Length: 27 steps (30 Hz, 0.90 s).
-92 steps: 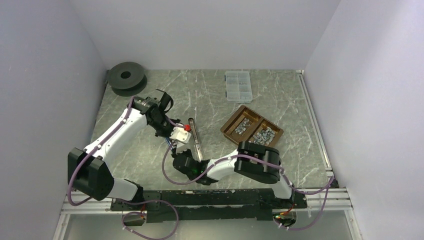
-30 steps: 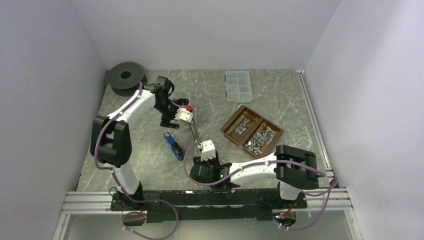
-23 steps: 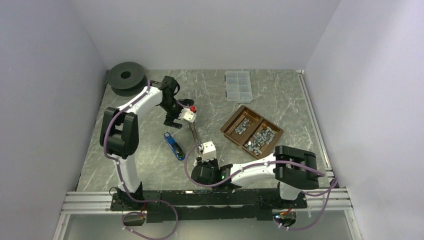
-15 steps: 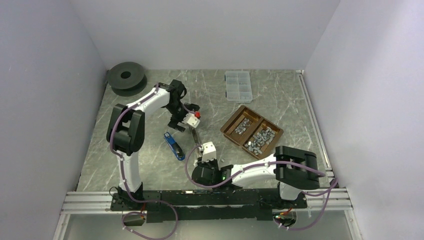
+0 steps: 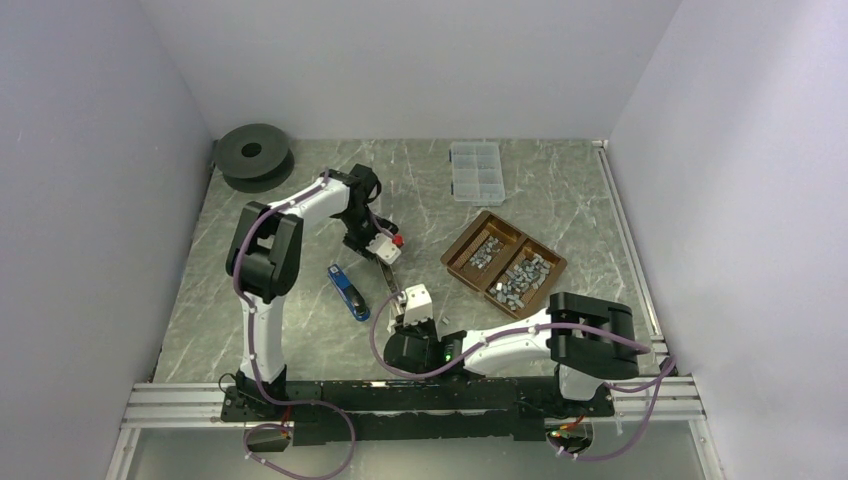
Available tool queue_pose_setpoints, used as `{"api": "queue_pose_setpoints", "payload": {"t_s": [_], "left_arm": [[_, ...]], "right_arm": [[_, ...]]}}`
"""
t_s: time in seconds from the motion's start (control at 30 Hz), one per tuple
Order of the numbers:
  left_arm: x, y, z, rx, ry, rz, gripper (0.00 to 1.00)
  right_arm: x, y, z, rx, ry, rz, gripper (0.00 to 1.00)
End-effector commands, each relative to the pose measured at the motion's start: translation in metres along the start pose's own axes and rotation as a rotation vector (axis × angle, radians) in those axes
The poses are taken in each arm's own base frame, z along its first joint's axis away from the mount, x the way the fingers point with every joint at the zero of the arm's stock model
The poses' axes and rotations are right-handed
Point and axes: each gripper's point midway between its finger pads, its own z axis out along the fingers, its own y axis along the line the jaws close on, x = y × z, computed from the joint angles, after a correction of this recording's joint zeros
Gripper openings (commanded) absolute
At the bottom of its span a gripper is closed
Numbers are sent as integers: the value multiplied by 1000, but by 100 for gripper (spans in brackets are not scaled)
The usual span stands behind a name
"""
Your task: Load the staples into the stapler
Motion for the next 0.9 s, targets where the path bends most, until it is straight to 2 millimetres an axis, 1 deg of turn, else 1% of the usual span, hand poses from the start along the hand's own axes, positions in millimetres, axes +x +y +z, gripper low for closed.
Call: {"api": "queue_pose_setpoints", "payload": {"t_s": [0.0, 0.07, 0.17, 0.23, 0.3, 0.43, 0.63, 0.73, 0.87], "left_arm": [[3, 11, 1, -12, 36, 93, 53], [-5, 14, -2, -23, 23, 90, 47], [-24, 16, -12, -36, -14, 76, 44], [-36, 14, -18, -36, -36, 67, 42], [-47, 8, -23, -21, -52, 70, 39], [-63, 2, -39, -28, -65, 62, 32], [-85, -6, -67, -46, -91, 33, 32], [-95, -12, -74, -48, -104, 22, 32], [-106, -23, -79, -35, -115, 14, 32]], "right_arm": [[13, -10, 5, 30, 19, -46, 21], [11, -7, 6, 19, 5, -31, 20], [12, -8, 9, 22, -4, -36, 20], [10, -9, 13, 26, -12, -36, 19], [9, -9, 17, 25, -16, -32, 19], [4, -9, 27, 11, -27, -11, 18], [-2, -7, 44, 9, -45, -35, 16], [-2, -7, 57, 22, -49, -50, 15], [-8, -12, 75, 35, -63, -34, 13]]}}
